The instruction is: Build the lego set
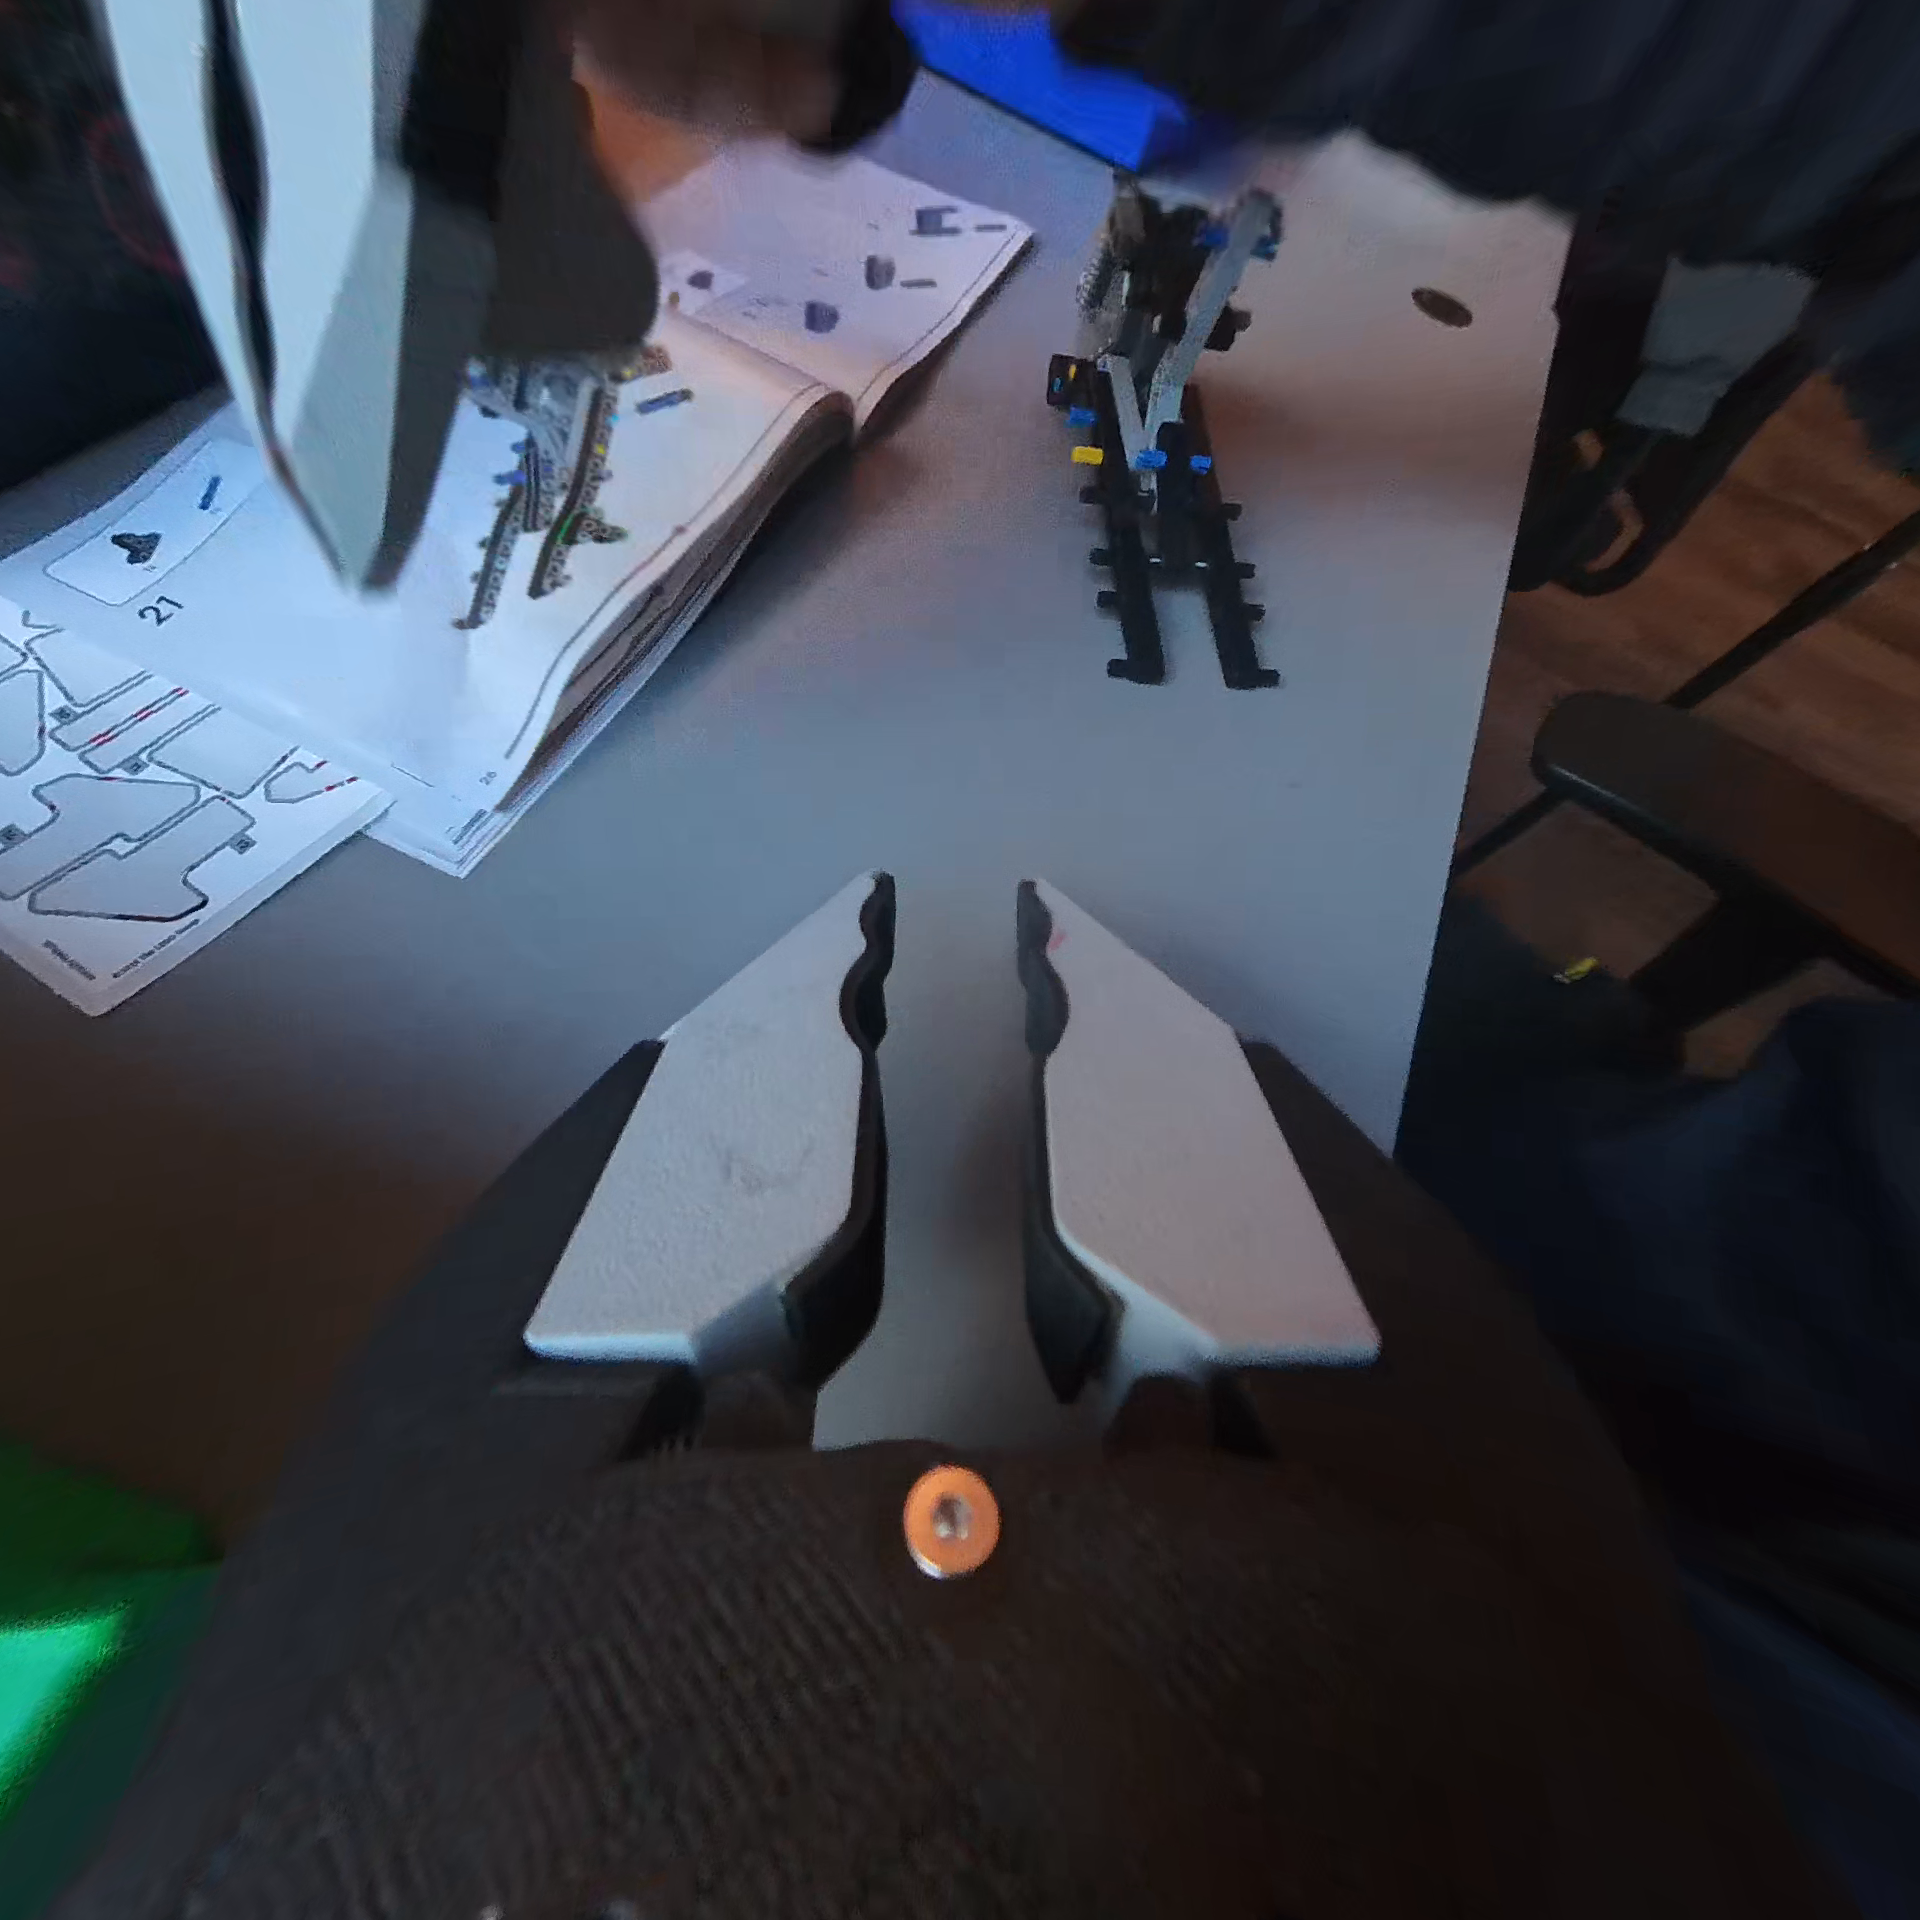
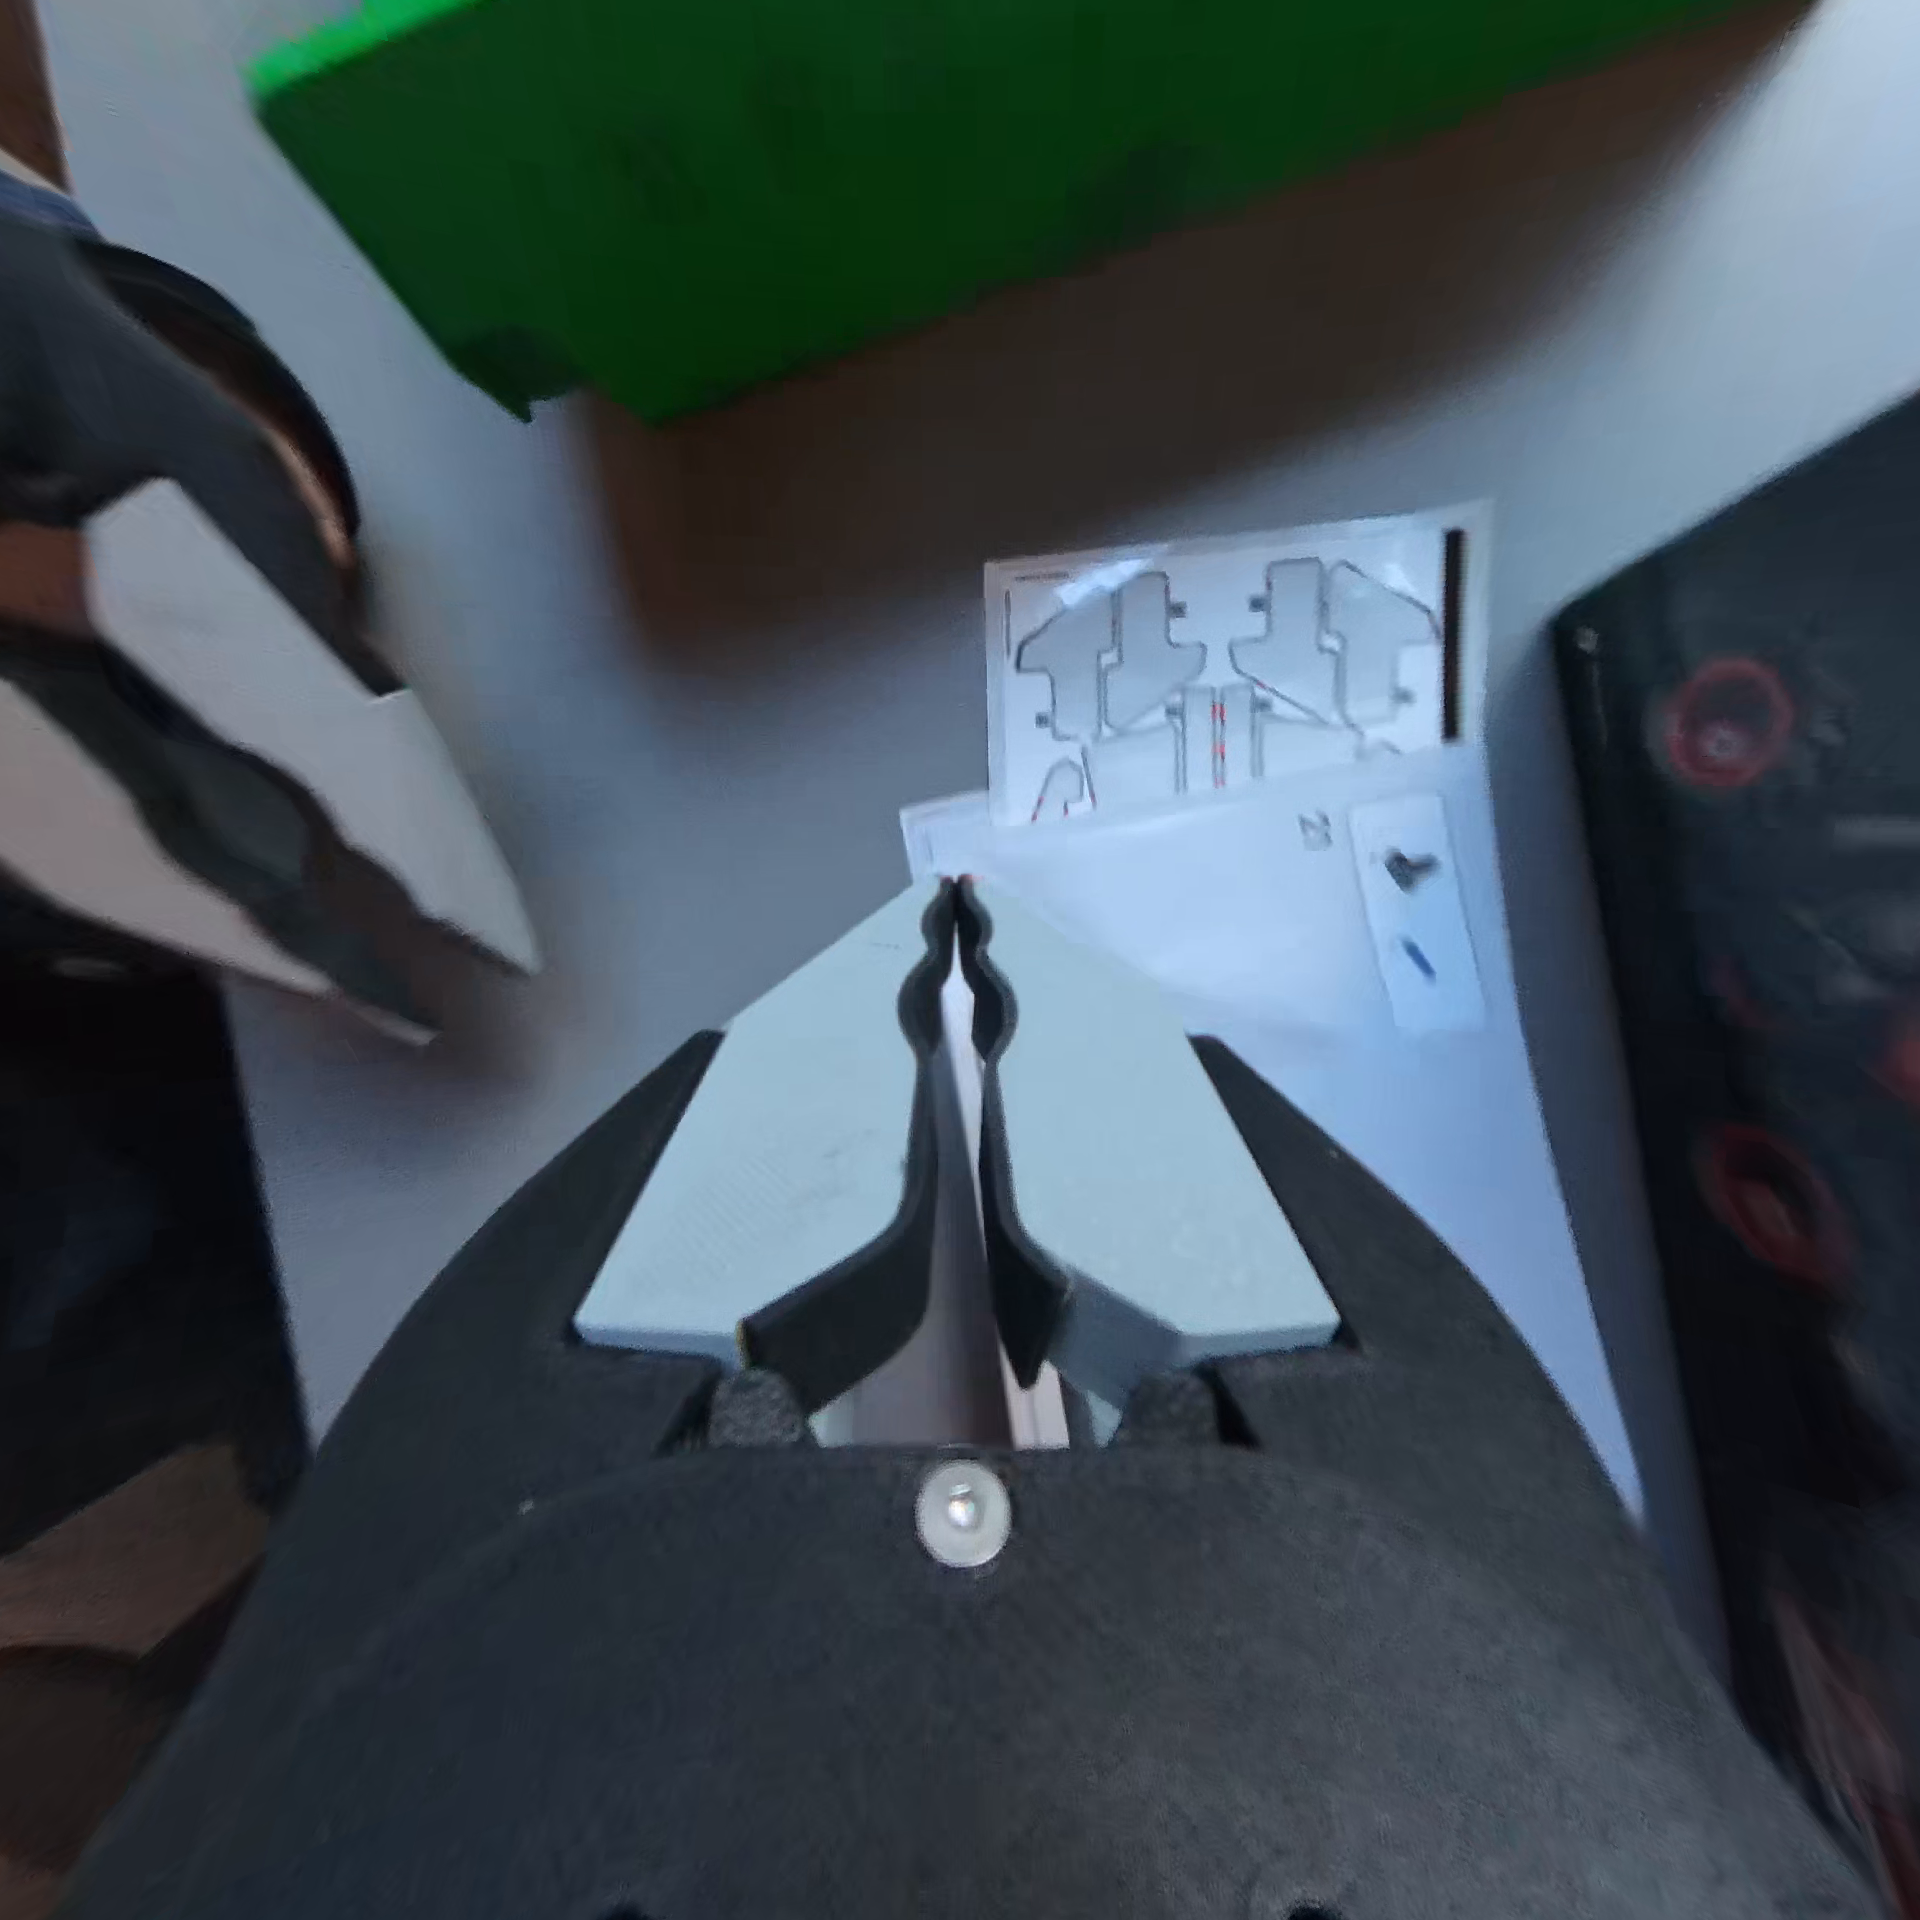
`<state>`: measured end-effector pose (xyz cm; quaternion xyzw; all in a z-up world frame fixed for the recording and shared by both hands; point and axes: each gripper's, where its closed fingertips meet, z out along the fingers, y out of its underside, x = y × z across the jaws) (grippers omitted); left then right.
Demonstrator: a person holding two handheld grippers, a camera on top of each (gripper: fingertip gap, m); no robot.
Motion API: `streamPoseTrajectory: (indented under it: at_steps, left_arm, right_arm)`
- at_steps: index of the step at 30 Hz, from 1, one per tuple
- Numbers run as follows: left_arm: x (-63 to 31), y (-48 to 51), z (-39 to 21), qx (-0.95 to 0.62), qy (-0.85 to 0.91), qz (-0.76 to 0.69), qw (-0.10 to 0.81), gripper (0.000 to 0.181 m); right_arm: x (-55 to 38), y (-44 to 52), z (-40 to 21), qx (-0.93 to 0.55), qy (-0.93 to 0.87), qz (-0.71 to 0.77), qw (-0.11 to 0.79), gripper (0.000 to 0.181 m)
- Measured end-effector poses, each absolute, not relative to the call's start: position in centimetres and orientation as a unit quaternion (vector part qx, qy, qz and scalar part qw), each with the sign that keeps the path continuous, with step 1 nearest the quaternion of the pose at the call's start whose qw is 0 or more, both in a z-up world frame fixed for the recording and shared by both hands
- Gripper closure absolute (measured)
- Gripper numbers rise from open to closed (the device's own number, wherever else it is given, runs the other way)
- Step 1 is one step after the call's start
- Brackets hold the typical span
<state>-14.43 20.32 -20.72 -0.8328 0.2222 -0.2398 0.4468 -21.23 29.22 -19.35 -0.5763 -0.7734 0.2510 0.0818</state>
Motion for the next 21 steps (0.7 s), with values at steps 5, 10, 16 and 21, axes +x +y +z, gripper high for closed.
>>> streamPoseTrajectory:
  at_steps: [5, 10, 16, 21]
  left_arm:
    - [-14.6, 20.6, -20.8, -0.836, 0.216, -0.232, 0.447, 0.16]
    - [-15.3, 21.3, -20.5, -0.836, 0.187, -0.252, 0.451, 0.155]
    - [-15.7, 22.4, -19.4, -0.82, 0.174, -0.227, 0.496, 0.143]
    - [-14.2, 25.3, -19.6, -0.83, 0.181, -0.176, 0.497, 0.138]
  right_arm:
    - [-16.6, 30.8, -10.5, -0.586, -0.773, 0.19, 0.151, 0.181]
    - [-10.4, 31.9, -5.7, -0.589, -0.733, 0.204, 0.273, 0.162]
    - [-1.6, 36.2, -7.4, -0.627, -0.625, 0.262, 0.386, 0.128]
    - [3.4, 41.1, -10.6, -0.657, -0.552, 0.278, 0.432, 0.113]
